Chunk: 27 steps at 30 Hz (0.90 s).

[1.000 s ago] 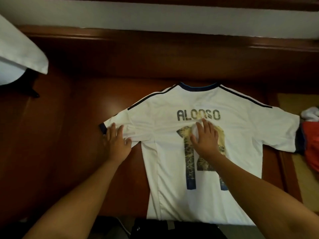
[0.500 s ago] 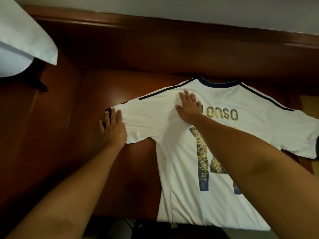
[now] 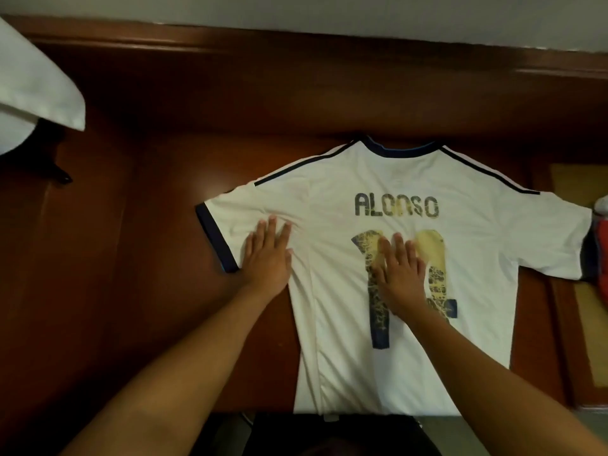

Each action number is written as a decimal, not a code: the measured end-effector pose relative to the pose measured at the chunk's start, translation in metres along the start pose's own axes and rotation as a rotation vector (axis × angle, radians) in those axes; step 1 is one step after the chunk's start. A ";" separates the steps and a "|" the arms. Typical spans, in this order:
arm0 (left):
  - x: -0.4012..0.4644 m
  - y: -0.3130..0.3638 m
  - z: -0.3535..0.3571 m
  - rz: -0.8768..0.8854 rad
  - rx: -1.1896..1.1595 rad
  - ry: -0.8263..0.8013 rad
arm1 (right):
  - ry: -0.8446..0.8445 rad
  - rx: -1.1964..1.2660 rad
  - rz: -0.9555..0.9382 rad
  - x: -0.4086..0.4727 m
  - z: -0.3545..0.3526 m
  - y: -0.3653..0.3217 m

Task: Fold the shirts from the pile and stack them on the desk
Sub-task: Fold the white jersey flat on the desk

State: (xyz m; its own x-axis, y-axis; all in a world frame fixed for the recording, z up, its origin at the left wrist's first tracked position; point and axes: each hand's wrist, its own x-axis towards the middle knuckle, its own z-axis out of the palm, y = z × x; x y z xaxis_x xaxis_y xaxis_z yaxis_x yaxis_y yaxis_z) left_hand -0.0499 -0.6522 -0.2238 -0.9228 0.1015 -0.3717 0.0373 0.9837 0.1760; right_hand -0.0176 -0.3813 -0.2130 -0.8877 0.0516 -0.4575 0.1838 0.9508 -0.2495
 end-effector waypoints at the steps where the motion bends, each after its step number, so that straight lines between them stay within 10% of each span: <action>1: 0.005 -0.004 -0.003 0.009 0.012 -0.010 | -0.007 -0.016 -0.002 0.003 0.000 0.004; 13: -0.088 0.047 0.016 -0.151 -0.186 0.156 | 0.182 0.273 -0.018 -0.060 -0.017 0.070; 21: -0.185 0.106 0.062 -0.547 -0.568 0.123 | 0.227 0.451 0.395 -0.162 0.001 0.166; 27: -0.204 0.127 0.063 -0.598 -0.314 0.132 | 0.151 0.736 0.605 -0.171 -0.005 0.167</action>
State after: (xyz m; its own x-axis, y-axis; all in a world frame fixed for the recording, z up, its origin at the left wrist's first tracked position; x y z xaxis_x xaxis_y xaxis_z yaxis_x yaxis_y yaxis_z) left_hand 0.1674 -0.5392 -0.1826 -0.7897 -0.4842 -0.3767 -0.5876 0.7734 0.2378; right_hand 0.1626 -0.2297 -0.1718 -0.5916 0.5573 -0.5825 0.8009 0.3232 -0.5042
